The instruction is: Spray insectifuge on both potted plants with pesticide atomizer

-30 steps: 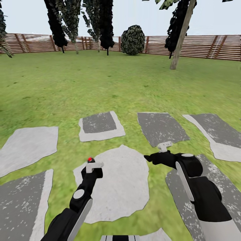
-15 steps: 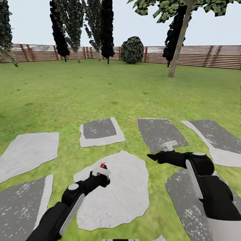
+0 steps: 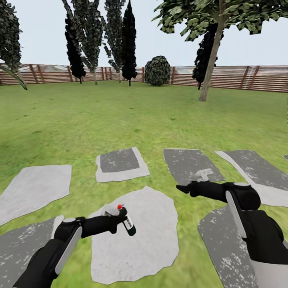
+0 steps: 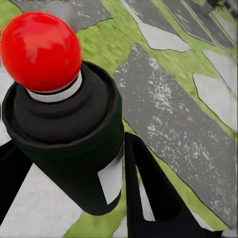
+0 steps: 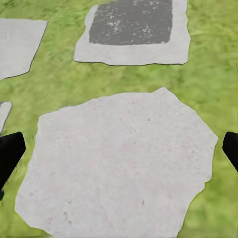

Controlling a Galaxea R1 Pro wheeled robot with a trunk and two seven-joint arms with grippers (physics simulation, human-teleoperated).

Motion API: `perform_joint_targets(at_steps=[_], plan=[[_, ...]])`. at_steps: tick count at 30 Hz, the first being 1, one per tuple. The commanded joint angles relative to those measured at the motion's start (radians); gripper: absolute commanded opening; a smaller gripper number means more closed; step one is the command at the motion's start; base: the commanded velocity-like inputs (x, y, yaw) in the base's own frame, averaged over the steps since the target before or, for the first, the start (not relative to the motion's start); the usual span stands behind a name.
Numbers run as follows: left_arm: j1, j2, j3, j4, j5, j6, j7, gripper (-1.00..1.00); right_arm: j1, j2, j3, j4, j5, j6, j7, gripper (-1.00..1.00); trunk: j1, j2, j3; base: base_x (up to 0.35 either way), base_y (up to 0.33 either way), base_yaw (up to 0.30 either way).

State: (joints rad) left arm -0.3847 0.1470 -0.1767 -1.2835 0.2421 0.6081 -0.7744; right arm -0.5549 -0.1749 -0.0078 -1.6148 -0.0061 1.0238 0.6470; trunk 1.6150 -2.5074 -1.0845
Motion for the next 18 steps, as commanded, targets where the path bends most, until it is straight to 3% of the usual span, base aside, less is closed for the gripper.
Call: perform_joint_targets(at_steps=[1,3,9,12,14,18], plan=[[0.0,0.001,0.001,0.001,0.006,0.009,-0.011,-1.0,-0.001,0.0,0.001,-0.001,0.001,0.005,0.039,1.0,-0.001,0.0,0.003,0.0,0.0,0.0],[0.0,-0.001,0.006,0.003,0.007,0.013,-0.039,-1.0,0.0,0.0,0.002,0.0,0.006,0.005,0.104,1.0,-0.001,0.0,0.011,0.0,0.0,0.0],[-0.001,-0.006,0.006,-0.014,0.017,0.019,-0.093,-1.0,-0.001,0.001,0.003,0.0,0.01,0.004,0.15,1.0,-0.004,0.002,0.034,0.0,0.0,0.0],[0.0,0.003,0.007,-0.064,0.081,0.023,-0.14,-1.0,-0.001,-0.003,-0.005,0.0,0.011,0.003,0.155,1.0,-0.006,0.003,0.046,0.0,0.0,0.0],[0.0,0.005,0.008,-0.097,0.131,0.041,-0.153,-1.0,-0.002,-0.024,-0.008,0.0,0.01,0.003,0.158,1.0,-0.006,0.003,0.053,0.0,0.0,0.0],[0.0,0.006,0.008,-0.122,0.162,0.056,-0.163,-1.0,-0.001,-0.055,-0.008,0.0,0.01,0.002,0.222,1.0,-0.007,0.003,0.057,0.0,0.0,0.0]])
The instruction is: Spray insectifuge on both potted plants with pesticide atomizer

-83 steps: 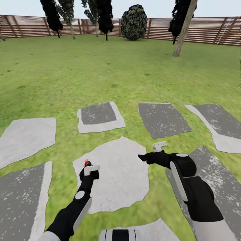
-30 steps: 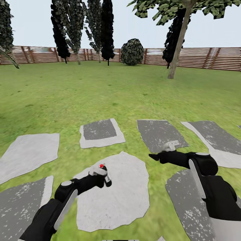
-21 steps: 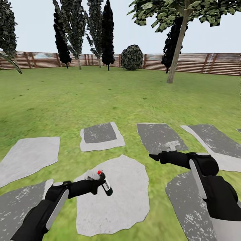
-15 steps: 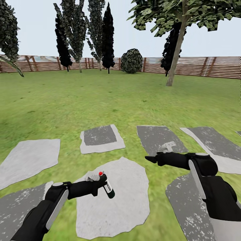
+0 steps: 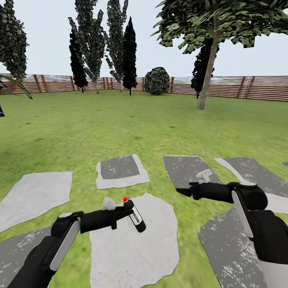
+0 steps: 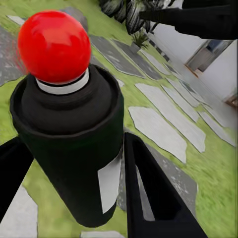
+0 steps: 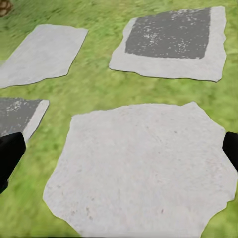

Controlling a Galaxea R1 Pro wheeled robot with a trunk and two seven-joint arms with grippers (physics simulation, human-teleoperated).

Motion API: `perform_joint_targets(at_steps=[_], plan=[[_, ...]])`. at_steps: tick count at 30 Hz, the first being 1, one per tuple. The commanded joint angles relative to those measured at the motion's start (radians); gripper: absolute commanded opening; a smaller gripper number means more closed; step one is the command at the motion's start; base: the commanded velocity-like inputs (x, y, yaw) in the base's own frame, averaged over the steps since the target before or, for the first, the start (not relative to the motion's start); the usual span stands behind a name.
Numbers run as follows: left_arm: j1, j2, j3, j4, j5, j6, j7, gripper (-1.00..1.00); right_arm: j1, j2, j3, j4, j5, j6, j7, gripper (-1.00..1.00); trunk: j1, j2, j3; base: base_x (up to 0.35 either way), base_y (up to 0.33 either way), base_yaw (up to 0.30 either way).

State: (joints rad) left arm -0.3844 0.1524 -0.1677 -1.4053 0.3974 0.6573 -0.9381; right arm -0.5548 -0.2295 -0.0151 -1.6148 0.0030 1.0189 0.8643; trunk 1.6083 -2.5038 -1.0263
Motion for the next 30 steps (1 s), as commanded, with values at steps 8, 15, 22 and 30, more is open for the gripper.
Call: perform_joint_targets(at_steps=[8,15,22,30], plan=[[-0.001,-0.001,-0.002,-0.064,0.016,0.012,-0.002,-1.0,-0.002,-0.015,-0.004,-0.001,0.001,0.006,0.054,1.0,0.0,0.0,-0.001,0.0,0.0,0.0],[0.0,-0.008,-0.009,-0.108,0.017,0.012,-0.002,-1.0,-0.001,-0.023,0.002,-0.001,0.0,0.004,0.06,1.0,0.0,0.0,-0.001,0.0,0.0,0.0],[0.007,-0.04,-0.019,-0.103,0.01,0.0,0.004,-1.0,0.0,-0.018,0.014,-0.001,0.0,0.002,0.061,1.0,0.0,0.0,-0.001,0.0,0.0,0.0],[0.014,-0.064,-0.054,-0.095,0.0,-0.001,0.028,-1.0,0.004,-0.015,0.096,-0.001,0.0,-0.022,0.061,1.0,0.0,0.0,-0.001,0.0,0.0,0.0]])
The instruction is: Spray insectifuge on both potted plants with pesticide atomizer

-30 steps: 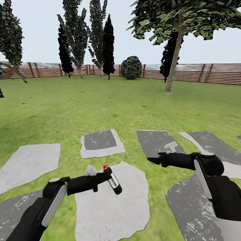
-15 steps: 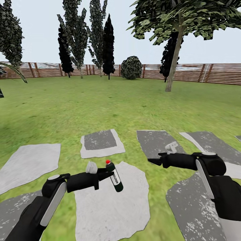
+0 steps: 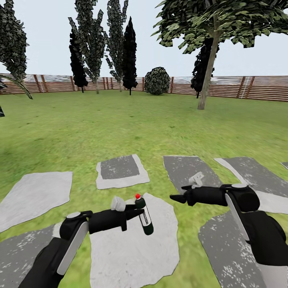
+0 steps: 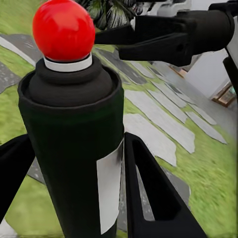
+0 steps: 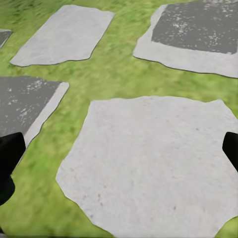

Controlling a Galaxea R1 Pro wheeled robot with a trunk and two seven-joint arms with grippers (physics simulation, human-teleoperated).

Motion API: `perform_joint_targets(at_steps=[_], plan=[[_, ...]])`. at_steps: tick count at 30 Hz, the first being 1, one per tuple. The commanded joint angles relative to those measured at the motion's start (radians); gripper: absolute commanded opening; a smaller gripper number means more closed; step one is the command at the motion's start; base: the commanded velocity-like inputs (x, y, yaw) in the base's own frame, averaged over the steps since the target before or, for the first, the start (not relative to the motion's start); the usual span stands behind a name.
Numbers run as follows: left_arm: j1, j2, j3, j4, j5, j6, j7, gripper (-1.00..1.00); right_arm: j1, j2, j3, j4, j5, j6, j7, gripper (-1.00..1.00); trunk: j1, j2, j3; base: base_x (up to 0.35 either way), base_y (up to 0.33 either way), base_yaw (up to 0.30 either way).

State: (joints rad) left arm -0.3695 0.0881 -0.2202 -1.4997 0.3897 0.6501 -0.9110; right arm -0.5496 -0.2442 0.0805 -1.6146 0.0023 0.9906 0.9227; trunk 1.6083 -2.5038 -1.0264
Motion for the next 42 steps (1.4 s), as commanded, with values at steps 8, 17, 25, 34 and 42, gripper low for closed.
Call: perform_joint_targets(at_steps=[8,17,25,34,42], plan=[[0.0,-0.001,-0.029,0.005,0.009,0.008,0.054,-1.0,-0.004,0.003,0.002,-0.001,0.001,0.011,0.001,1.0,0.0,0.0,-0.001,0.0,0.0,-0.007],[0.007,0.0,-0.027,0.012,0.011,0.008,0.057,-1.0,-0.013,0.005,-0.009,-0.001,0.001,0.039,-0.002,1.0,0.0,0.0,0.005,0.0,0.0,-0.218],[0.015,0.004,-0.02,0.024,0.009,0.007,0.058,-1.0,-0.013,0.006,-0.009,-0.001,0.001,0.04,-0.002,1.0,0.0,0.0,0.009,0.0,0.0,-0.272],[0.015,0.001,-0.018,0.053,0.01,0.006,0.059,-1.0,-0.013,0.005,-0.008,-0.001,0.001,0.04,-0.002,1.0,0.0,0.0,0.013,0.0,0.0,-0.274],[0.015,-0.002,-0.018,0.066,0.009,0.006,0.06,-1.0,-0.013,0.006,-0.007,-0.001,0.001,0.04,-0.002,1.0,0.0,0.0,0.017,0.0,0.0,-0.274]])
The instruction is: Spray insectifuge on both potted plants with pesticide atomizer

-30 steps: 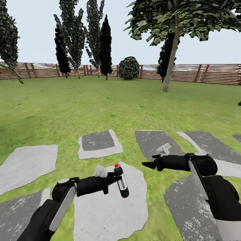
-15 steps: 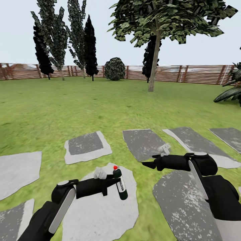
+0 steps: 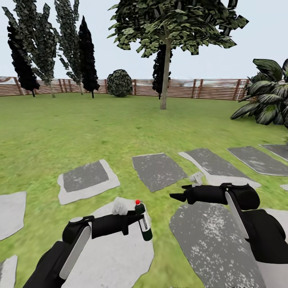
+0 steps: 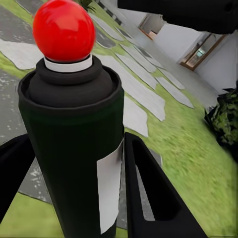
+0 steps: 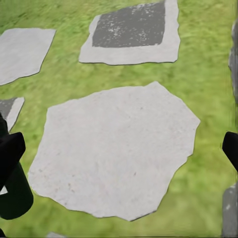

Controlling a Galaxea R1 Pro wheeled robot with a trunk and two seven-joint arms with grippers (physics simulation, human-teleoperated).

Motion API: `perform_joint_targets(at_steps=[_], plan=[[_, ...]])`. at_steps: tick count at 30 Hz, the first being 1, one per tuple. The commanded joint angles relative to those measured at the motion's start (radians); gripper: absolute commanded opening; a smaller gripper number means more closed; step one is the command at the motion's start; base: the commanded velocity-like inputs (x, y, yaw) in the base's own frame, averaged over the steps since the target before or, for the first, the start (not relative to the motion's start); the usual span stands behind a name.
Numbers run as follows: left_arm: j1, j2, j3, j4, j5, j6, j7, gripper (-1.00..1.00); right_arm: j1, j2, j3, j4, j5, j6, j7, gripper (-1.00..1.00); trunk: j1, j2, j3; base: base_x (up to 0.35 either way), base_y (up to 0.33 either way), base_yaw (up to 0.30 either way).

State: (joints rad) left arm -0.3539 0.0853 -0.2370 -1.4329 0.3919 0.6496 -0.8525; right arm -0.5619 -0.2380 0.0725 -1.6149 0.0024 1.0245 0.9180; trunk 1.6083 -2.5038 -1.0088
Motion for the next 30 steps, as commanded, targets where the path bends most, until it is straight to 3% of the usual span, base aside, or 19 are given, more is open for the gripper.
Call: perform_joint_targets(at_steps=[1,9,30], plan=[[0.0,0.001,-0.001,0.001,0.008,0.007,0.001,-1.0,-0.001,0.0,0.001,0.0,0.001,0.006,0.002,1.0,0.0,0.0,-0.001,0.0,0.0,-0.274],[0.0,0.001,0.0,0.01,0.008,0.005,0.001,-1.0,-0.001,-0.001,0.001,0.0,0.001,0.006,0.002,1.0,0.0,0.0,0.002,0.084,0.0,-0.274],[0.0,0.001,-0.001,0.012,0.005,0.004,0.001,-1.0,-0.002,-0.001,-0.003,0.0,0.001,0.006,-0.001,1.0,0.0,0.0,0.01,0.323,0.0,-0.274]])
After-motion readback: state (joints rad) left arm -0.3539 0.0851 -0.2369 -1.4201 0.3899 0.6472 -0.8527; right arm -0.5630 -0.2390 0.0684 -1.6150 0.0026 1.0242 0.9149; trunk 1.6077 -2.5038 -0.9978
